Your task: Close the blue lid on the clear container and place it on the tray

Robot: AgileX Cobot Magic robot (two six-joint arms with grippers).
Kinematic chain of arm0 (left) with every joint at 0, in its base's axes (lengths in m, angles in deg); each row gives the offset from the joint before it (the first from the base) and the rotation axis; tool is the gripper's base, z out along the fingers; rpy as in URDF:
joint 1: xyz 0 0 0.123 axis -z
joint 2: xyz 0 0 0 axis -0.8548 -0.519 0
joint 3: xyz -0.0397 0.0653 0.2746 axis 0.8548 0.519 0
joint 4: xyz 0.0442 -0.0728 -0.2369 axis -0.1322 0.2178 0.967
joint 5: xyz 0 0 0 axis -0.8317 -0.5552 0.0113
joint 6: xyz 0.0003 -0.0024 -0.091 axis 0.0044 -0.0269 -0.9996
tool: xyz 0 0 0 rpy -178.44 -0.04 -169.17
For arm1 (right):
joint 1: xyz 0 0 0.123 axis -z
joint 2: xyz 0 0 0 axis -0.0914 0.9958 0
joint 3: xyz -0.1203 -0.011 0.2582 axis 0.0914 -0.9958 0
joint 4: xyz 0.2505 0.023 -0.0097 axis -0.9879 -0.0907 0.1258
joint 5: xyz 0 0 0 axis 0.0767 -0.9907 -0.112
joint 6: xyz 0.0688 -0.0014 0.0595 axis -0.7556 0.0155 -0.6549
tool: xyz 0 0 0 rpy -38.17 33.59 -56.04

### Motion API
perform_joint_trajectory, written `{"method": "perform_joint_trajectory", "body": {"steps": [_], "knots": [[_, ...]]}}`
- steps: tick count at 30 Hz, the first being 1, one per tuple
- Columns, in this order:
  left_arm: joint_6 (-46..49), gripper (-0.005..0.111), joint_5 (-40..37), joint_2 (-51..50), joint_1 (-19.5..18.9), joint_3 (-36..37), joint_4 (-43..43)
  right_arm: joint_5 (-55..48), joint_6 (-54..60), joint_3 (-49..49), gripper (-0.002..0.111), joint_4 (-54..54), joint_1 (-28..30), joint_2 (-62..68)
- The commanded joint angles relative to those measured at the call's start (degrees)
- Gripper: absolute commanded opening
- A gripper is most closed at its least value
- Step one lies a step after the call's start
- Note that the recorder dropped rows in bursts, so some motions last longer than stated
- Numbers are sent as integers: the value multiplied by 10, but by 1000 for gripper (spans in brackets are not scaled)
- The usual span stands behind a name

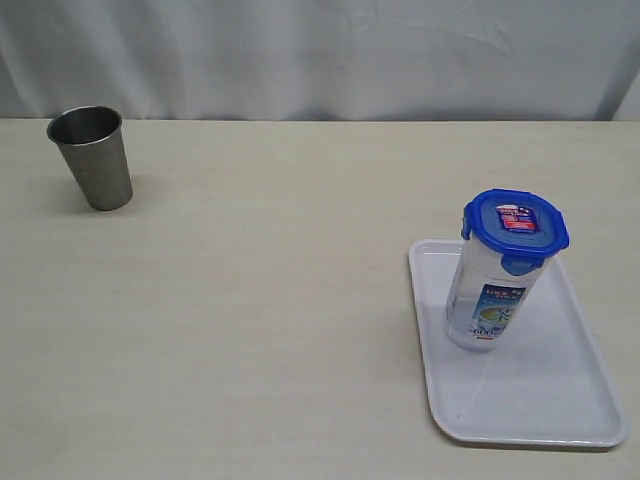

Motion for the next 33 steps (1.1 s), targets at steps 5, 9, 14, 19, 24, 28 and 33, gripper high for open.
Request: {"method": "perform_joint_trajectory", "body": {"steps": [5,9,14,19,24,28,33], "knots": [[-1,0,-4,0,0,2,2,-4,0,-2,4,-2,-1,-2],[-1,0,-4,0,0,2,1,-4,0,-2,4,-2,-1,-2],[2,0,-4,0,0,2,-3,-4,0,-2,4,-2,-1,-2],[3,0,-4,0,0,2,-85,-4,-1,-2,4,-2,-1,-2],[3,0,-3,0,0,2,-88,-4,-1,-2,4,-2,-1,-2],[3,0,3,0,0,2,-104,-4,-1,-2,4,-2,-1,-2],[-220,0,-11,0,-44,2,-366,-3,-1,-2,4,-2,-1,-2]]}}
